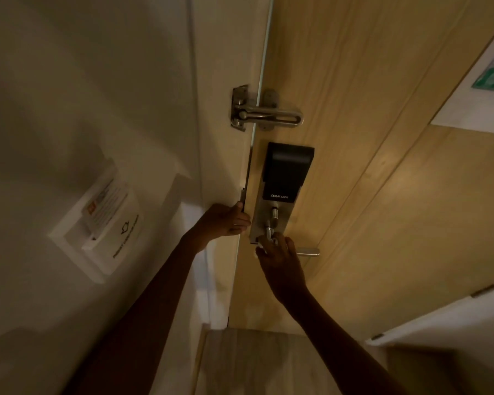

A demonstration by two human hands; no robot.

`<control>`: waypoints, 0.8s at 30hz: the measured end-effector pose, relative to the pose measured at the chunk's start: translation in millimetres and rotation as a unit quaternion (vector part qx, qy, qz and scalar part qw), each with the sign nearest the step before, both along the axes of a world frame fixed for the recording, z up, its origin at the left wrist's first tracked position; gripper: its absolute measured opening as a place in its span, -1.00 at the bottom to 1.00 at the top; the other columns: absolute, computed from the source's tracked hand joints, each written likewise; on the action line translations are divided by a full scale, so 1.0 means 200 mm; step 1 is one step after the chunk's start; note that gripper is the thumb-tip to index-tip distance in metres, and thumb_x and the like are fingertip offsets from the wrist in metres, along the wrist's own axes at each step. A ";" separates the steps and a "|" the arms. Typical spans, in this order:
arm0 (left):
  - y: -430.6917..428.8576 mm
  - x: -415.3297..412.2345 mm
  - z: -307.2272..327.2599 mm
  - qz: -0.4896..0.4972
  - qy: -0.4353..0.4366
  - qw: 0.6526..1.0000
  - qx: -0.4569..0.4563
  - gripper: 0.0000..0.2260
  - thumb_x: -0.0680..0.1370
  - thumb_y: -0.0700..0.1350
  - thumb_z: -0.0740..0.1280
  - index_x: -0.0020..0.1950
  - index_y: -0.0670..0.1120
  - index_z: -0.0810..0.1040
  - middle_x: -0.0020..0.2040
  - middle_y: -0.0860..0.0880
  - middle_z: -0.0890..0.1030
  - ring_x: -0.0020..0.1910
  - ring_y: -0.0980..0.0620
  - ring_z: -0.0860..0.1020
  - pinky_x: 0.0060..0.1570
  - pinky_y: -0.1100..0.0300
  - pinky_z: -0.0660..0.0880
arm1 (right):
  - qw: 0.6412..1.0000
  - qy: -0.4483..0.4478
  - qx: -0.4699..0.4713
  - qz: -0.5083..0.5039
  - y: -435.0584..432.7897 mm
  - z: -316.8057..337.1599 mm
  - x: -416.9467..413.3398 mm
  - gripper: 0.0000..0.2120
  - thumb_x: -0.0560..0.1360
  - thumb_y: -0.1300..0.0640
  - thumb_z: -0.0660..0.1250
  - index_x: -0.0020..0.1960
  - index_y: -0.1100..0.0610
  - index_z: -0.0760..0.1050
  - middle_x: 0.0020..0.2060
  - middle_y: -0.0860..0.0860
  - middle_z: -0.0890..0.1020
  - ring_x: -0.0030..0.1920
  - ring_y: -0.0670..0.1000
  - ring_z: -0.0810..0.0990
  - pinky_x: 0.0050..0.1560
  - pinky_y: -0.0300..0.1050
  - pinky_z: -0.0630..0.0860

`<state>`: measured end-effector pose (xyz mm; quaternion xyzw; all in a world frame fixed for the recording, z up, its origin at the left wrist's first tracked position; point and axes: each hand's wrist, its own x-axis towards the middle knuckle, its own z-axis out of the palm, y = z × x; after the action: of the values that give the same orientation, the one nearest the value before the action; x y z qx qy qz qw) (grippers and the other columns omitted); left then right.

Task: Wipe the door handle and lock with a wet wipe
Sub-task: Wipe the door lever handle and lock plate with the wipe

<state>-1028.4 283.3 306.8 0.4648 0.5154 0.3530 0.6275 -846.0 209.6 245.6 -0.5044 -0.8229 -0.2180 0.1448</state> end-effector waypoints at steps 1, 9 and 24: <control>0.00 0.00 0.00 0.004 -0.005 1.000 -0.004 -0.67 0.59 0.09 0.24 -0.14 -0.12 0.63 -0.18 -0.05 0.73 0.02 -0.07 0.66 0.16 0.03 0.54 | 1.000 0.007 -0.009 0.005 -0.02 0.00 0.01 -0.79 0.32 0.24 0.48 -0.05 0.14 0.62 0.18 0.08 0.61 0.21 0.20 0.56 0.18 0.13 0.50; -0.04 0.01 -0.01 -0.004 0.019 0.998 0.052 -0.64 0.61 0.11 0.20 -0.05 -0.12 0.65 0.03 -0.17 0.70 0.04 -0.04 0.68 0.14 0.03 0.58 | 0.991 0.131 0.012 0.002 -0.17 0.03 0.13 -0.72 0.42 0.18 0.43 0.12 0.08 0.59 0.13 0.07 0.60 0.15 0.07 0.47 0.11 -0.03 0.43; 0.00 0.02 -0.03 -0.001 0.020 1.000 0.023 -0.58 0.60 0.14 0.19 0.01 -0.20 0.61 0.03 -0.17 0.70 0.03 -0.08 0.68 0.11 0.06 0.58 | 0.064 0.934 -0.352 -0.021 0.04 -0.03 -0.04 -0.61 0.47 0.42 0.22 0.29 0.29 0.41 0.08 0.24 0.59 0.06 0.16 0.59 -0.08 -0.08 0.65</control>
<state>-1024.1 284.0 300.2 0.4868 0.5192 0.3551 0.6062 -854.3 217.7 240.2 -0.3041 0.0165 0.7436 0.5953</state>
